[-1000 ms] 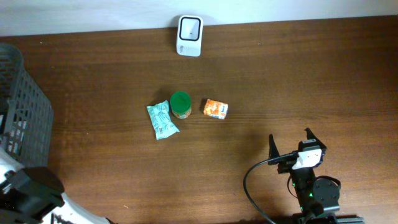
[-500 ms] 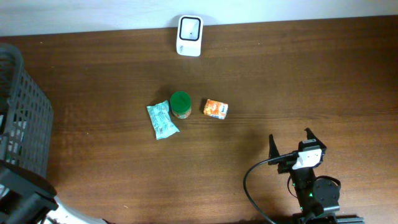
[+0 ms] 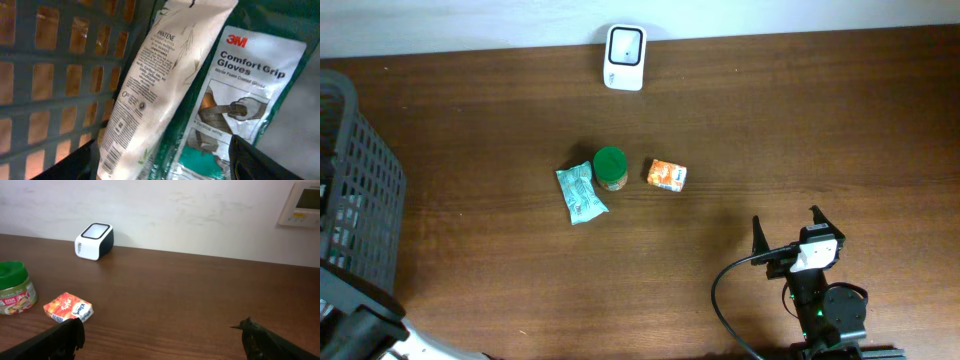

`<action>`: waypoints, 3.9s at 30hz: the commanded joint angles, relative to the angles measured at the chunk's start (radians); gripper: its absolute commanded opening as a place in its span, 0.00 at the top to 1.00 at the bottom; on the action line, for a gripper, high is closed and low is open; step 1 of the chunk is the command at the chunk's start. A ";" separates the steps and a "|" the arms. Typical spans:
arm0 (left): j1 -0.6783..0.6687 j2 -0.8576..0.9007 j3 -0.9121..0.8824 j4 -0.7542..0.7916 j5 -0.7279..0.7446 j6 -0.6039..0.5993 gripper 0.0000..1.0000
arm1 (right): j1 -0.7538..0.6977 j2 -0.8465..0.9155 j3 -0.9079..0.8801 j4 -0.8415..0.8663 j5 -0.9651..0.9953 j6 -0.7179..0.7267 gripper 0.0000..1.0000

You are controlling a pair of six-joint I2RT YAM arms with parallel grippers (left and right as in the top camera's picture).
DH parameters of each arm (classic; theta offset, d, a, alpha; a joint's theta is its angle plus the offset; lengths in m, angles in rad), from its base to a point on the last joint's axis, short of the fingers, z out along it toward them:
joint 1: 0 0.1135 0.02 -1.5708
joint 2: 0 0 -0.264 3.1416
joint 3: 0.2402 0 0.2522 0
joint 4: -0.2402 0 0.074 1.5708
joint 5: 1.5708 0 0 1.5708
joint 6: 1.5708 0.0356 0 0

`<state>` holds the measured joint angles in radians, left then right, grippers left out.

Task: Scan the item barcode
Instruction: 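Reach the left gripper into the basket and grasp the white tube, then carry the white tube out and lay it left of the pouch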

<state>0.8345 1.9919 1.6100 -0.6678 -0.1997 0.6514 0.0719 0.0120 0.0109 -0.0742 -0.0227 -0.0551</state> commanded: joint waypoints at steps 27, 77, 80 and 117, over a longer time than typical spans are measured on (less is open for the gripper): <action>0.035 0.214 -0.008 0.204 -0.067 0.196 0.43 | 0.007 -0.006 -0.005 -0.005 0.002 0.008 0.02; -0.759 -0.776 -0.006 -0.339 0.251 -0.671 1.00 | 0.007 -0.006 -0.005 -0.005 0.002 0.008 0.02; -0.828 -0.668 -0.006 -0.427 0.151 -0.721 1.00 | 0.007 -0.006 -0.005 -0.005 0.002 0.008 0.02; -0.975 -0.008 0.088 -0.391 0.154 -0.821 0.01 | 0.007 -0.006 -0.005 -0.005 0.002 0.008 0.02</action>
<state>-0.1383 2.1181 1.6356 -1.0466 -0.0914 -0.1658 0.0719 0.0120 0.0109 -0.0742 -0.0227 -0.0555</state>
